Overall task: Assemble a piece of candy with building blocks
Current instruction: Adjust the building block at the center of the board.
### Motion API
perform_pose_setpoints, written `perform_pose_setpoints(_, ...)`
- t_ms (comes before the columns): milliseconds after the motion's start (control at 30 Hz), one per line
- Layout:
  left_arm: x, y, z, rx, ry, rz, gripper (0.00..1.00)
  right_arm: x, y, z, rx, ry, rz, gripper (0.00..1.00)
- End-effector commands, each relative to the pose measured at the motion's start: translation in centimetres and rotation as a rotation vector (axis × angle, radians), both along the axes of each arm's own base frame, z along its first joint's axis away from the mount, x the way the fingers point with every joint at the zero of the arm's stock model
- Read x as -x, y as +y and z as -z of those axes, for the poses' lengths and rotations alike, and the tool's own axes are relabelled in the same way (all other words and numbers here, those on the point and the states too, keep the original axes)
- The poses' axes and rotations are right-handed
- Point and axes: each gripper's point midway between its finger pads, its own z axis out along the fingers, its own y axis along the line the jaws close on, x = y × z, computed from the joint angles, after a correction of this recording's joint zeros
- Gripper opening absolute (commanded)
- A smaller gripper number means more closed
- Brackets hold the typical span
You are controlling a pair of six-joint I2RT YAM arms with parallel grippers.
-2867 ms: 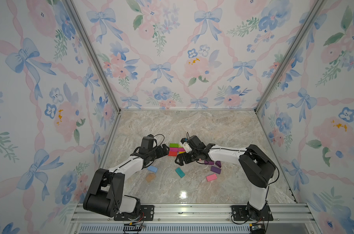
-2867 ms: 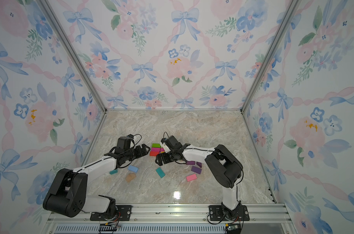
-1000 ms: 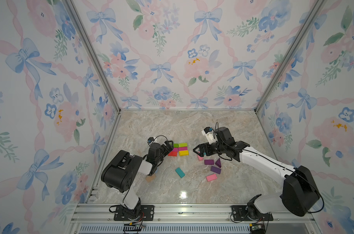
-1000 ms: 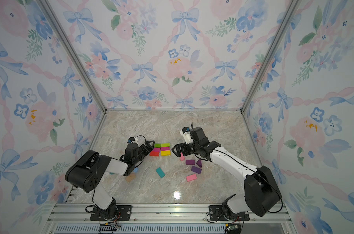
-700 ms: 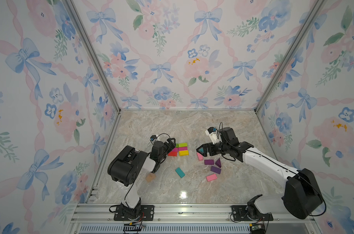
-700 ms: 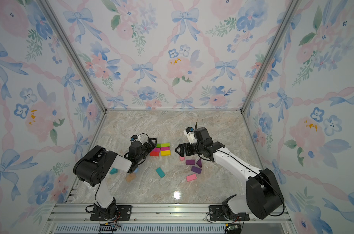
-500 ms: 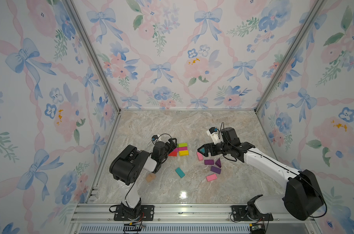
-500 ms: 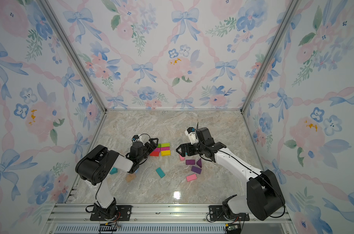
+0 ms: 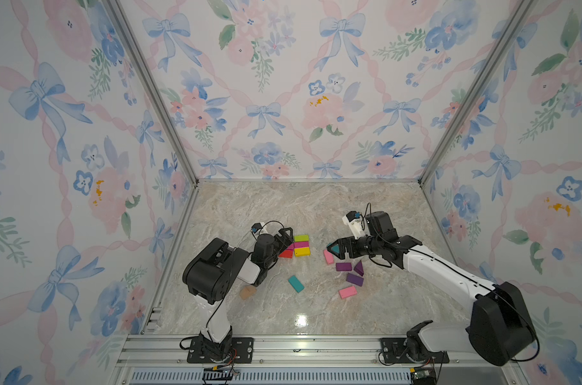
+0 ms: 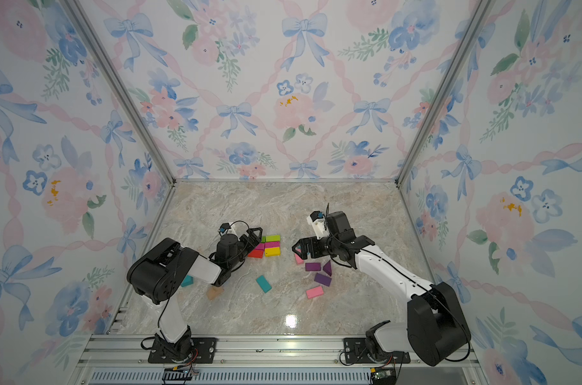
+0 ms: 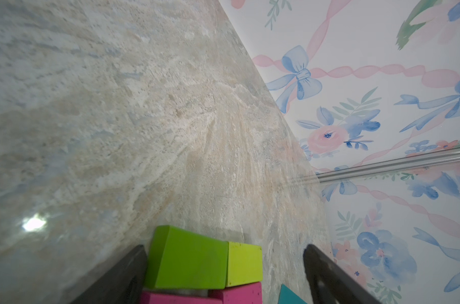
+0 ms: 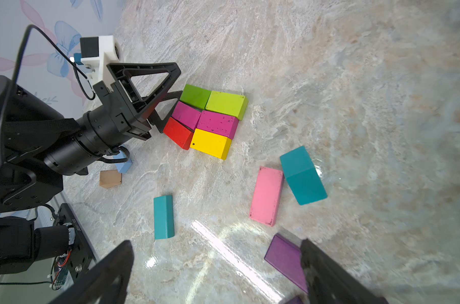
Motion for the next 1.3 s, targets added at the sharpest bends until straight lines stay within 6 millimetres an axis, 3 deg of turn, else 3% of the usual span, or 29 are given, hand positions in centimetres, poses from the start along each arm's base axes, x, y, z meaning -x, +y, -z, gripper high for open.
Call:
perform_pose_setpoints(0,1.1,0.2,3.7,-0.024,0.112,-0.019,0.95,0.3,-0.5,-0.3,-0.006,-0.011,-0.009,0.99)
perform_pose_setpoints(433,2.7,1.2,4.5,0.009,0.145,-0.129,0.92,0.3,-0.9,-0.4,-0.01,-0.015,-0.001,0.99)
perform_pose_setpoints(1267,3.3,0.8,4.2,0.024,0.137,-0.184,0.9,0.6,-2.1,-0.5,-0.011,-0.022,0.02,0.99)
